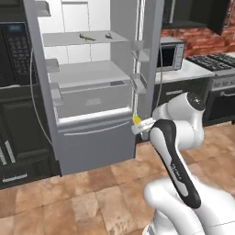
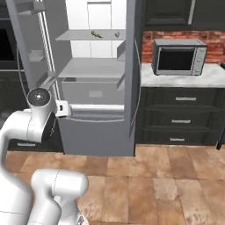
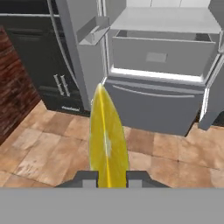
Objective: Gather the lemon wedge and tomato from the fridge and place them on a tray on the dining counter. Then gather the fishs from the fridge and place them on the other tray.
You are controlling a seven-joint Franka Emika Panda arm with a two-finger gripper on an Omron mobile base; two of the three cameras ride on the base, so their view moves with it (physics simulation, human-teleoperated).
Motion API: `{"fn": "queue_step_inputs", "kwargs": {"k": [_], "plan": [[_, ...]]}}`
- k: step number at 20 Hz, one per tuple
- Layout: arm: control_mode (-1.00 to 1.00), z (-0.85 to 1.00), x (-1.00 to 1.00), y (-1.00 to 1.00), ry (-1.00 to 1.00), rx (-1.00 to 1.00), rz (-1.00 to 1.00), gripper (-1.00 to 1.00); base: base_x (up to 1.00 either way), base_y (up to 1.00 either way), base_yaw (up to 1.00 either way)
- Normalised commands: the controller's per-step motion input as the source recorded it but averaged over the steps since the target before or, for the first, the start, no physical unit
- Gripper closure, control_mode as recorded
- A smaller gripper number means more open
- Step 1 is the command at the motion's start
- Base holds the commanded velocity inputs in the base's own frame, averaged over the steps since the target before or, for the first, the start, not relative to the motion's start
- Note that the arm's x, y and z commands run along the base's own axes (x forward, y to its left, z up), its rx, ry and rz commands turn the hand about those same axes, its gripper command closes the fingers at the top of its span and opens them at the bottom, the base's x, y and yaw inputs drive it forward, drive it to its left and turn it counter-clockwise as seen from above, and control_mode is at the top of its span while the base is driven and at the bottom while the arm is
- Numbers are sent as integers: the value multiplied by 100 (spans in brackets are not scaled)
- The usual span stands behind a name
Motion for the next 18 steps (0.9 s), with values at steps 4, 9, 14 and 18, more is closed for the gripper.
{"fn": "queue_step_inputs", "kwargs": {"k": [4, 9, 14, 18], "plan": [[100, 0, 0, 0, 0, 0, 0, 100, -100, 0, -35], [100, 0, 0, 0, 0, 0, 0, 100, -100, 0, -58], [100, 0, 0, 0, 0, 0, 0, 100, -95, 0, -71], [100, 0, 0, 0, 0, 0, 0, 100, -86, 0, -75]]}}
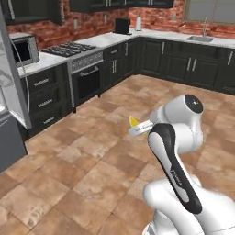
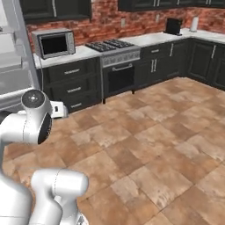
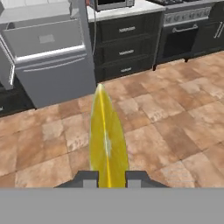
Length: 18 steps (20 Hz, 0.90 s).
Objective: Gather the lemon wedge and tomato from the fridge and place them on a tray on the dining counter. Then gather the fishs from the fridge and place them on the other tray.
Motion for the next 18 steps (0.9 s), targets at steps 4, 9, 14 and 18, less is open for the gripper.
{"fn": "queue_step_inputs", "kwargs": {"k": [4, 9, 14, 18], "plan": [[100, 0, 0, 0, 0, 0, 0, 100, -79, 0, -76], [100, 0, 0, 0, 0, 0, 0, 100, -69, 0, -77], [100, 0, 0, 0, 0, 0, 0, 100, -53, 4, -74], [100, 0, 0, 0, 0, 0, 0, 100, -10, 1, -75]]}}
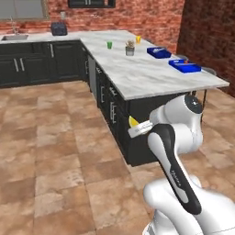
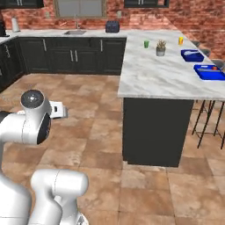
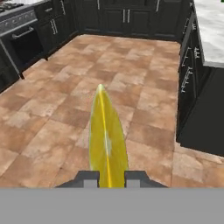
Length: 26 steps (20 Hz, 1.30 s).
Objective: Gather the lemon wedge and tomato from the fridge and place them on a tray on the dining counter. Then gather the fishs from the fridge and place them on the other tray.
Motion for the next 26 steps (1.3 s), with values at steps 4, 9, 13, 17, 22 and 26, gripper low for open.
{"fn": "queue_step_inputs", "kwargs": {"k": [4, 9, 13, 17, 22, 26], "plan": [[100, 0, 0, 0, 0, 0, 0, 100, 29, 0, -59], [100, 0, 0, 0, 0, 0, 0, 100, 62, -6, -33], [100, 0, 0, 0, 0, 0, 0, 100, 75, -24, -18], [100, 0, 0, 0, 0, 0, 0, 100, 53, -56, -9], [100, 0, 0, 0, 0, 0, 0, 100, 21, -92, -7], [100, 0, 0, 0, 0, 0, 0, 100, 21, -95, -10]]}}
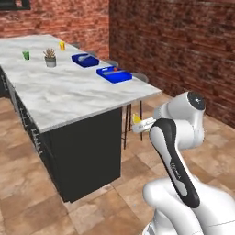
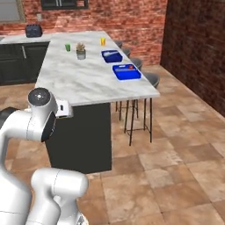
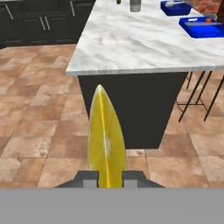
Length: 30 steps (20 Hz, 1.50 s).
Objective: Gather the lemon wedge and tomato from the fridge and place them on a tray on the dining counter. Then gather the fishs from the fridge and place them on the other tray.
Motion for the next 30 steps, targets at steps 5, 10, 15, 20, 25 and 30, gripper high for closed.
{"fn": "queue_step_inputs", "kwargs": {"k": [5, 10, 15, 20, 25, 30], "plan": [[100, 0, 0, 0, 0, 0, 0, 100, 32, -95, -8], [100, 0, 0, 0, 0, 0, 0, 100, 41, -95, -9], [100, 0, 0, 0, 0, 0, 0, 100, 52, -92, -8], [100, 0, 0, 0, 0, 0, 0, 100, 74, -68, -3], [100, 0, 0, 0, 0, 0, 0, 100, 98, -30, 0], [100, 0, 0, 0, 0, 0, 0, 100, 100, -15, 0]]}}
